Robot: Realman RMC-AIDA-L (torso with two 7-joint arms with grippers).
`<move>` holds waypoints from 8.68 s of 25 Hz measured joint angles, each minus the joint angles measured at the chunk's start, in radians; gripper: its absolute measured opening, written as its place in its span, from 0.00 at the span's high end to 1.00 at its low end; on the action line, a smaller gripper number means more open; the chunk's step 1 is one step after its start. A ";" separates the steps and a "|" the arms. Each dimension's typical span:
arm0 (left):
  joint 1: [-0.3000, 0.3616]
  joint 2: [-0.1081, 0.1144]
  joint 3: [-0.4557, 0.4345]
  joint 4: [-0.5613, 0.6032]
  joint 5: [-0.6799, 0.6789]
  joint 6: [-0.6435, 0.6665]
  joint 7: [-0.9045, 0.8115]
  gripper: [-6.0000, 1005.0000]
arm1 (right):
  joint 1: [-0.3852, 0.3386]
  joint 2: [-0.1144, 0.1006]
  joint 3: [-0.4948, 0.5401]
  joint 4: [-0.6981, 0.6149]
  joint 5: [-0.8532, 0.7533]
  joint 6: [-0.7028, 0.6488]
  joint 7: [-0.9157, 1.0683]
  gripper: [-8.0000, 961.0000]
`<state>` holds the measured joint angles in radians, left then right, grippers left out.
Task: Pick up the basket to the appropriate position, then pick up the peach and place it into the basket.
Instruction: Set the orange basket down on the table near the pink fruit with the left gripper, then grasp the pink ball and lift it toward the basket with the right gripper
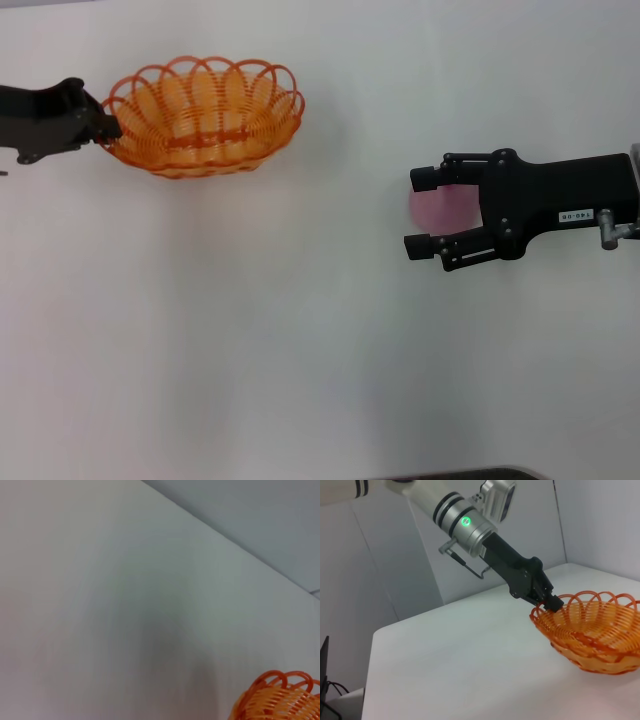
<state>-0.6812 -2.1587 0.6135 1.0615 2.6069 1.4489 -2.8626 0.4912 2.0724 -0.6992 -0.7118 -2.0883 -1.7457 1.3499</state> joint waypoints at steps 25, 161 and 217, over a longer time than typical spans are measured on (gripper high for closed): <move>0.047 0.010 0.096 0.010 0.008 -0.022 0.011 0.75 | 0.000 0.005 0.000 -0.002 0.005 -0.012 0.000 0.02; 0.328 -0.001 -0.202 -0.169 -0.353 0.376 1.545 0.29 | 0.363 0.021 -0.466 -0.211 -0.647 0.214 0.835 0.02; 0.319 0.001 -0.176 -0.170 -0.352 0.364 1.531 0.30 | 0.363 0.021 -0.505 -0.219 -0.649 0.204 0.844 0.85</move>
<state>-0.3620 -2.1582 0.4371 0.8912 2.2549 1.8130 -1.3315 0.8545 2.0938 -1.2041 -0.9313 -2.7377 -1.5418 2.1935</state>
